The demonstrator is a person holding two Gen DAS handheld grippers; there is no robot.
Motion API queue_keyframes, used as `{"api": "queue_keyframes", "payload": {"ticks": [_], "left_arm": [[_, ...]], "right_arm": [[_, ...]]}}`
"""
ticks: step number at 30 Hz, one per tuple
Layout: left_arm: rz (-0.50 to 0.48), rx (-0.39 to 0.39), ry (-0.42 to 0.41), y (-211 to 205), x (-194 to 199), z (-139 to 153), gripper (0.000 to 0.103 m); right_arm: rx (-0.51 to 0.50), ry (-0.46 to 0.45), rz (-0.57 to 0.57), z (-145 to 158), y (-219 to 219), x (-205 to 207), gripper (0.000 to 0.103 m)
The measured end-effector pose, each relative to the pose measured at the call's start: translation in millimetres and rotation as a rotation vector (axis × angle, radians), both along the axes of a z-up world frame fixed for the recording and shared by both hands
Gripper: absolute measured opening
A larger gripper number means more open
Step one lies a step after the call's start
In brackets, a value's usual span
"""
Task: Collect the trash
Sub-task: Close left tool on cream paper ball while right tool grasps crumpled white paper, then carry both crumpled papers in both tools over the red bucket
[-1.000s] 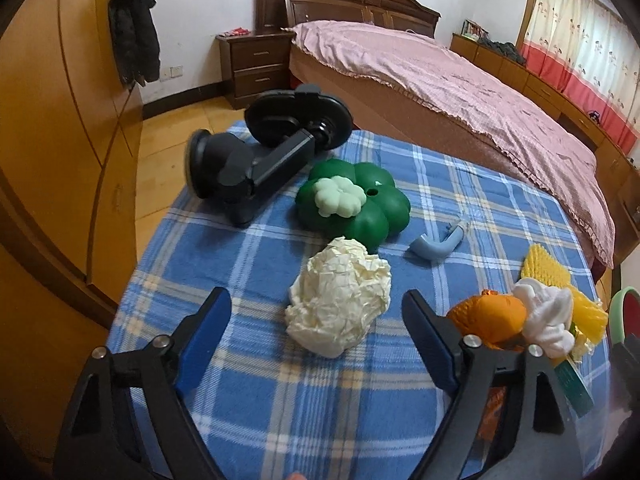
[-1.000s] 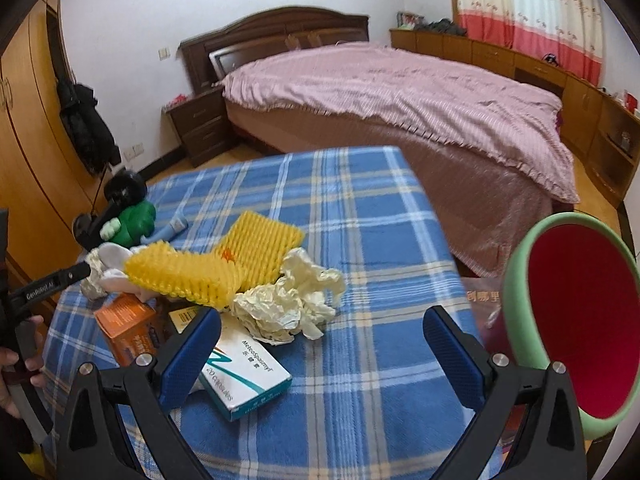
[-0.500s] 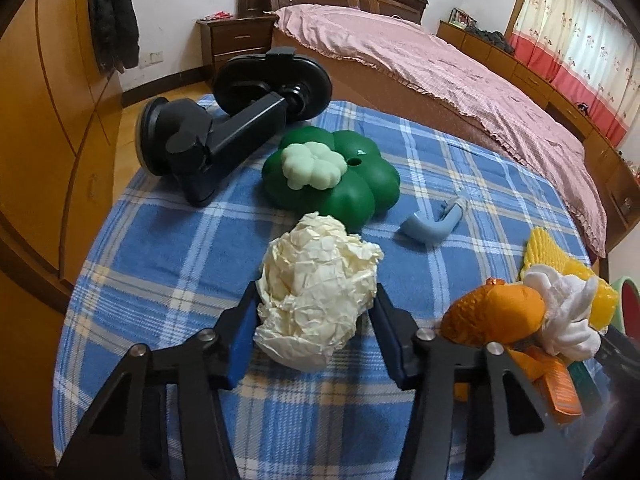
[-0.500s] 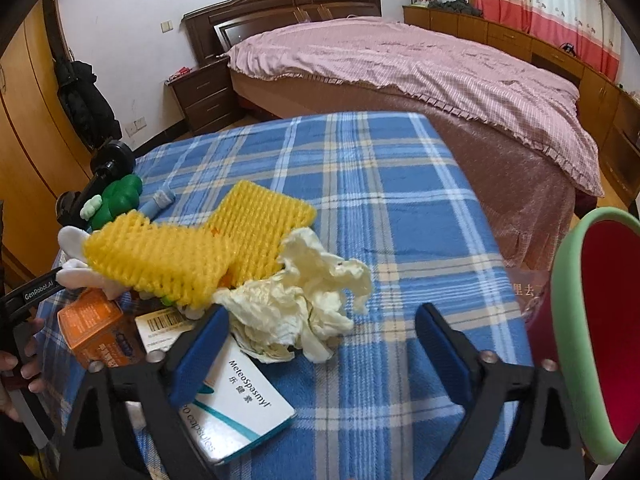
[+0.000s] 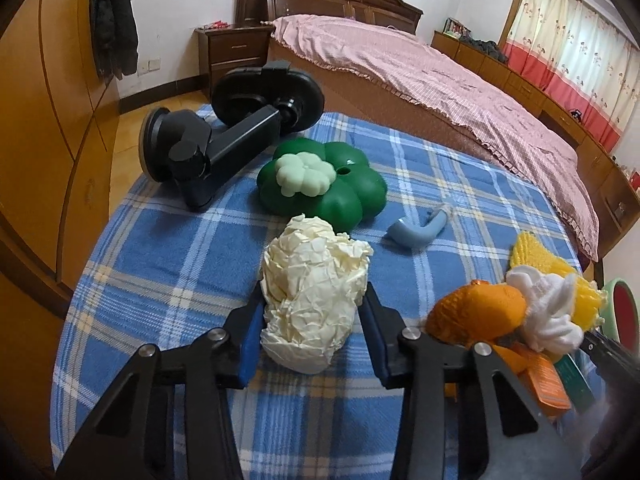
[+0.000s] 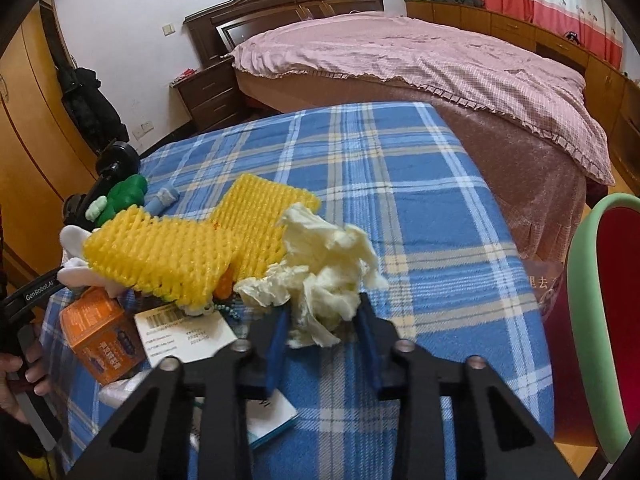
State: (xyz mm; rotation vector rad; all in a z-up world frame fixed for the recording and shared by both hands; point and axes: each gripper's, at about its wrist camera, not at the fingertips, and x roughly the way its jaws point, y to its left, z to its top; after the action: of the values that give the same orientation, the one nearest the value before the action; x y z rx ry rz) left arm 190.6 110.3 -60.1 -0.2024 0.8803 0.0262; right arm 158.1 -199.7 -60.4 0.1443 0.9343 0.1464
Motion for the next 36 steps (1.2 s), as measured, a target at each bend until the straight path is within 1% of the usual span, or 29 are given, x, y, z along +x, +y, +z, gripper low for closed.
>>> {"api": "queue_keyframes", "payload": {"ticks": [1, 8, 13, 17, 20, 29, 36], "left_arm": [[-0.002, -0.001, -0.005, -1, -2, 2, 0.045], [-0.017, -0.047, -0.033, -7, -19, 17, 0.045], [-0.032, -0.065, -0.039, -16, -29, 26, 0.045], [-0.048, -0.074, -0.069, -23, -39, 39, 0.045], [-0.07, -0.077, -0.092, -32, -45, 50, 0.045], [-0.137, -0.086, -0.12, -57, -58, 72, 0.045], [-0.21, -0.089, -0.136, -88, -65, 89, 0.045]], "right_arm": [[-0.006, -0.007, 0.004, 1, 1, -2, 0.022], [-0.031, -0.088, -0.004, 19, 1, -21, 0.022], [-0.016, -0.132, -0.032, 34, -9, -35, 0.021], [0.001, -0.154, -0.062, 42, -19, -46, 0.021], [0.008, -0.169, -0.079, 49, -25, -54, 0.021], [0.038, -0.229, -0.138, 75, -45, -82, 0.021], [0.052, -0.256, -0.198, 88, -68, -100, 0.021]]}}
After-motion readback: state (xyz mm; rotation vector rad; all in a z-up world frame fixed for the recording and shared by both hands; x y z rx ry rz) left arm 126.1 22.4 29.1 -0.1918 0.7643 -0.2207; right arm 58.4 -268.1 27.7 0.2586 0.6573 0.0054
